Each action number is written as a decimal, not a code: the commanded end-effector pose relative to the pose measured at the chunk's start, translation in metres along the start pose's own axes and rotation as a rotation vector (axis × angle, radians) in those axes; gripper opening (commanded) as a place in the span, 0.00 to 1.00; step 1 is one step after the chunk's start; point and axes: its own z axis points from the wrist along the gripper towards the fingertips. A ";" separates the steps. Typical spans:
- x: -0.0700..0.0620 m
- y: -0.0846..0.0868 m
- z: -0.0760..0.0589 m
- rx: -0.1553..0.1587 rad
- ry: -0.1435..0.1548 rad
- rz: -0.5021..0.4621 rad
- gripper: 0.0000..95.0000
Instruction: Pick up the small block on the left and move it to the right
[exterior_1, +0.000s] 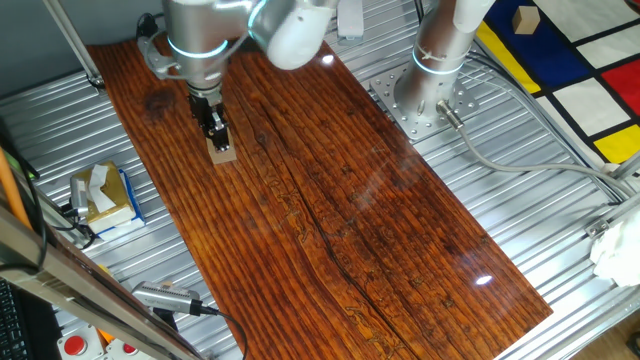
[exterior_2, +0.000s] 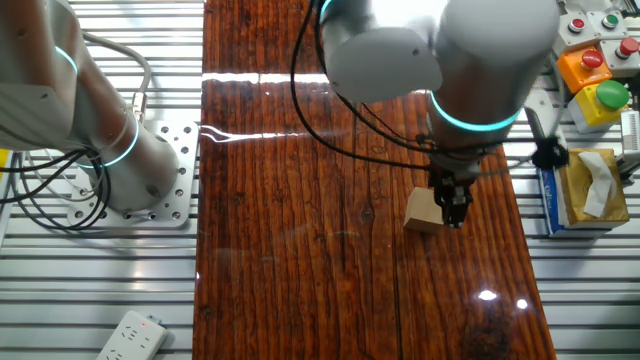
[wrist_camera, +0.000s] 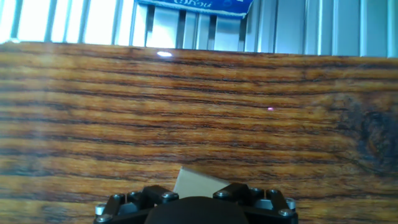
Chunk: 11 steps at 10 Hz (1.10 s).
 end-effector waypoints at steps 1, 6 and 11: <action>0.000 0.001 0.000 -0.019 -0.002 0.013 0.80; 0.000 0.001 0.000 -0.024 -0.009 0.048 0.80; 0.000 0.001 0.000 -0.019 -0.021 0.061 0.80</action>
